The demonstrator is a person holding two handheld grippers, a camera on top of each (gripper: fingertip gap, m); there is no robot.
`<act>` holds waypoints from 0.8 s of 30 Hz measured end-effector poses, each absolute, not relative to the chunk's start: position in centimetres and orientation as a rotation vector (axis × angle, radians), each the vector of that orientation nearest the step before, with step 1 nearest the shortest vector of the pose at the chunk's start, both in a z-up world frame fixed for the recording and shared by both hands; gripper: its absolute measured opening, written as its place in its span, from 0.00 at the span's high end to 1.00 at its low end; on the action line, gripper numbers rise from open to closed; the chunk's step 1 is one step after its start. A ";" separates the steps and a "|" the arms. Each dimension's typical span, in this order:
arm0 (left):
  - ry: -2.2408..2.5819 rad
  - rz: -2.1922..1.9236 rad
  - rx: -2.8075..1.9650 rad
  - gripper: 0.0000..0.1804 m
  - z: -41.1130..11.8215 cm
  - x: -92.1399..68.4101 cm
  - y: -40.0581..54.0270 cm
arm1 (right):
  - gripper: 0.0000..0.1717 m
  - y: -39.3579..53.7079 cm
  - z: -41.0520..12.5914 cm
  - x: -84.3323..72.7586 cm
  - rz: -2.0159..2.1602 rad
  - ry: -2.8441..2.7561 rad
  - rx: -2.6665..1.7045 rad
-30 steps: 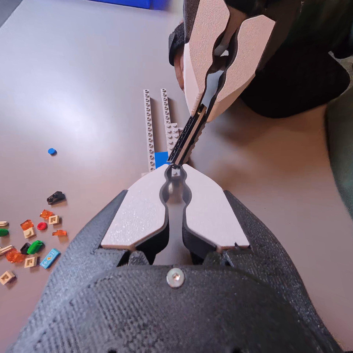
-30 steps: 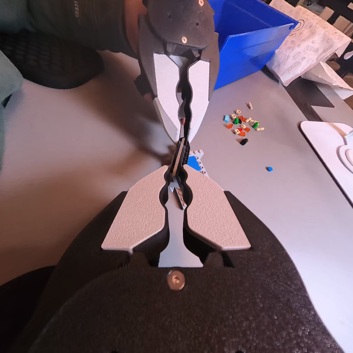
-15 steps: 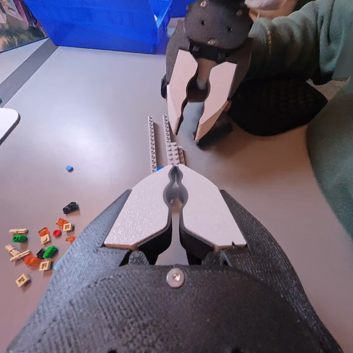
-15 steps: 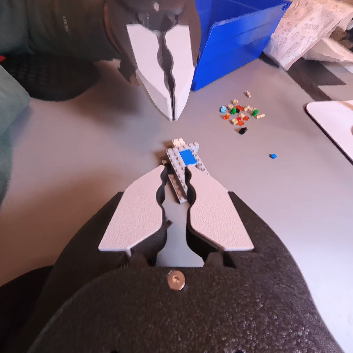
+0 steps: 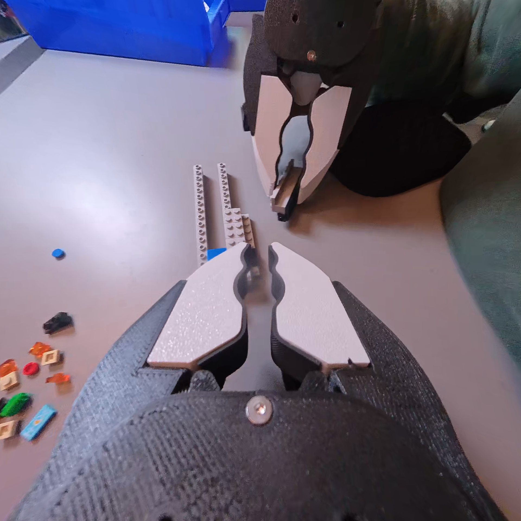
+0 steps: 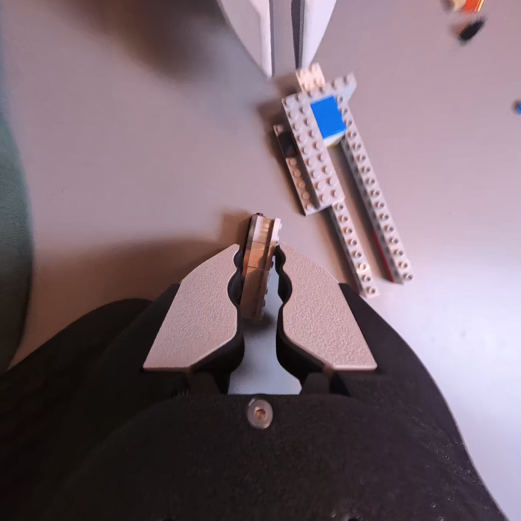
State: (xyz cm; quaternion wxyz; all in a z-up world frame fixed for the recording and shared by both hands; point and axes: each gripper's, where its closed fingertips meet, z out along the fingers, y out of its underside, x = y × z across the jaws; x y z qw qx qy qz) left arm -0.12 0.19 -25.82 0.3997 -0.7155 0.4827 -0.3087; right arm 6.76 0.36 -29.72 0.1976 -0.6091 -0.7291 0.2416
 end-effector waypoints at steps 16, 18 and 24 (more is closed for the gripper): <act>1.190 -0.889 -1.609 0.95 -22.4 1.9 -1.4 | 0.89 -0.7 -22.8 2.7 0.830 -1.708 -1.138; 1.190 -0.932 -1.596 0.95 -22.1 2.0 -1.8 | 0.89 -0.9 -22.6 2.7 0.828 -1.707 -1.109; 1.223 -0.983 -1.567 0.92 -21.9 2.4 -2.6 | 0.89 -1.3 -22.4 2.7 0.786 -1.712 -1.026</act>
